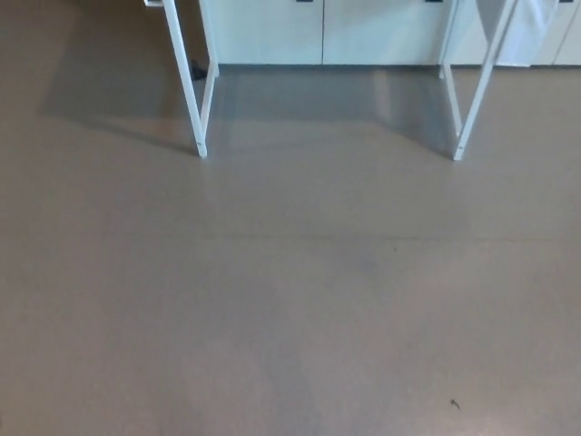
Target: The robot walks towards a desk on which an air pump is kept in the middle. It lifts it up and holds it with its left hand and uses its right hand to compress it by pushing its handle inwards.
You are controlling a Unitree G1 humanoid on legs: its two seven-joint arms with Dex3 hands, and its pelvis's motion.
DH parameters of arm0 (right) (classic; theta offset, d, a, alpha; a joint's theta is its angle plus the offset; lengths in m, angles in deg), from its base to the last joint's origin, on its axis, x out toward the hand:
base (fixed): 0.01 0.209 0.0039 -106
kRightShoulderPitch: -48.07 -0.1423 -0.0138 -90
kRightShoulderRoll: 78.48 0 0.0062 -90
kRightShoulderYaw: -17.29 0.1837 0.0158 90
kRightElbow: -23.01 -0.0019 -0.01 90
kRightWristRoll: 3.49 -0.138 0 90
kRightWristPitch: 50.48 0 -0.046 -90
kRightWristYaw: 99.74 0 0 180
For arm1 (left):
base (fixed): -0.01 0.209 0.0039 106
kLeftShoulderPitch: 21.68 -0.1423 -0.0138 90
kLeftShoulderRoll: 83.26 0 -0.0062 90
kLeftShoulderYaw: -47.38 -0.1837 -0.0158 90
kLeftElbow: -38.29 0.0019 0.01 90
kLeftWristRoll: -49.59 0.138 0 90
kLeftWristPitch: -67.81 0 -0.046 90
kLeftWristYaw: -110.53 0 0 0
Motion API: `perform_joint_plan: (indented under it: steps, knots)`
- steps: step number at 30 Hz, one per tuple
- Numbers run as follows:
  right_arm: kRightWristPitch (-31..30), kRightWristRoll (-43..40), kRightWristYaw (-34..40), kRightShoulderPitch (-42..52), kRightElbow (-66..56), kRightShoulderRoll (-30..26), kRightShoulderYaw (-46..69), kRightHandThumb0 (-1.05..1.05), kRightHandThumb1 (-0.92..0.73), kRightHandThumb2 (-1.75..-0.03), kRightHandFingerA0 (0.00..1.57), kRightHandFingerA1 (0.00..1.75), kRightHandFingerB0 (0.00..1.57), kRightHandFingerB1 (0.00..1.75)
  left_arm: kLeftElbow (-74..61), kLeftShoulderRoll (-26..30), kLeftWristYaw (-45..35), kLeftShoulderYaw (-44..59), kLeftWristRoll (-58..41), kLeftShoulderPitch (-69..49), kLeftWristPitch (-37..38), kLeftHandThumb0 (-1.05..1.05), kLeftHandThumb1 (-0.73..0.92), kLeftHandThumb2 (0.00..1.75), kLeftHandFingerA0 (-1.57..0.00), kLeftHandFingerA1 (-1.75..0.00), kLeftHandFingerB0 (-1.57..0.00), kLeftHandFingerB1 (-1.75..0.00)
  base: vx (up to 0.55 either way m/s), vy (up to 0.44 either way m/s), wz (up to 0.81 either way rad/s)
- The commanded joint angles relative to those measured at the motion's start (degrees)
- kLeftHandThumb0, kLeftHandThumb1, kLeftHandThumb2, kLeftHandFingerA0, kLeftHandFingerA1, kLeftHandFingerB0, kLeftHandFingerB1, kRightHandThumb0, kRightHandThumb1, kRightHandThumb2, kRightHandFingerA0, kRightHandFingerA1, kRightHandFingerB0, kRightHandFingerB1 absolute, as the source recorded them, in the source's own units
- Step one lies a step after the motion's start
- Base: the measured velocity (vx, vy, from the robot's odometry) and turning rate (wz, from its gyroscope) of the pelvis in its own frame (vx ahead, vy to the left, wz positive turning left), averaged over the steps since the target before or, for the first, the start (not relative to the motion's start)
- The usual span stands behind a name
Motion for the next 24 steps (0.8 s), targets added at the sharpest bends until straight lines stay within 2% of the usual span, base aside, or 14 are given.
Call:
perform_joint_plan:
  steps: [1,3,4,5,11,18,19,23,24]
  knots:
    - [0.3,0.8,1.0,0.0,-0.2,-0.2,-0.5,-0.54,-0.74,-0.62,0.41,0.39,0.31,0.33,-0.1,1.2,0.6,-0.8,0.3,-0.2,0.6,-0.6,0.71,0.6,-0.28,-0.43,-0.27,-0.36,0.31,-0.082,-0.07]
    - [0.3,0.8,1.1,0.0,-0.3,-0.3,-0.6,-0.54,-0.74,-0.61,0.4,0.39,0.32,0.32,-0.1,1.2,0.5,-0.7,0.0,0.0,0.4,-0.6,0.71,0.6,-0.28,-0.44,-0.27,-0.36,0.37,-0.049,-0.12]
    - [0.2,0.8,1.0,-0.2,-0.2,-0.2,-0.6,-0.55,-0.57,-0.95,0.34,0.55,0.19,0.45,0.0,1.1,0.5,-0.5,-0.2,0.1,0.3,-0.59,0.7,0.61,-0.26,-0.41,-0.27,-0.35,0.34,-0.029,-0.2]
    - [0.2,0.7,0.8,-0.3,0.0,-0.3,-0.5,-0.53,-0.56,-0.95,0.35,0.56,0.19,0.46,0.1,1.0,0.8,-0.5,-0.3,0.2,0.3,-0.59,0.7,0.61,-0.28,-0.41,-0.3,-0.36,0.35,-0.007,-0.22]
    - [0.3,0.8,0.5,-0.6,0.3,-0.3,-0.5,-0.56,-0.58,-0.95,0.34,0.55,0.19,0.46,0.2,1.3,1.7,-1.7,1.0,0.4,0.4,-0.6,0.72,0.6,-0.28,-0.41,-0.27,-0.34,0.4,0.144,-0.36]
    - [0.9,0.8,0.8,0.9,0.5,-0.3,-0.3,-0.52,-0.56,-0.95,0.34,0.56,0.19,0.46,0.2,1.5,1.9,-2.4,1.1,-1.0,0.6,-0.63,0.7,0.6,-0.3,-0.42,-0.29,-0.34,0.41,0.158,0.06]
    - [1.0,0.7,0.7,1.2,0.4,-0.2,-0.2,-0.54,-0.72,-0.62,0.39,0.4,0.31,0.33,0.4,1.7,1.1,-2.6,1.1,-1.2,1.1,-0.62,0.72,0.61,-0.26,-0.42,-0.25,-0.35,0.37,0.089,0.17]
    - [1.2,0.5,0.5,1.5,0.3,0.0,0.0,-0.56,-0.74,-0.62,0.37,0.39,0.3,0.33,0.8,1.6,0.5,-2.2,0.3,-1.1,0.8,-0.61,0.72,0.61,-0.22,-0.4,-0.24,-0.34,0.39,-0.038,0.28]
    - [1.2,0.5,0.5,1.6,0.4,0.0,0.0,-0.54,-0.73,-0.62,0.39,0.41,0.31,0.34,0.8,1.5,0.2,-1.7,-0.3,-1.0,0.6,-0.6,0.71,0.61,-0.2,-0.39,-0.23,-0.35,0.53,-0.121,-1.03]
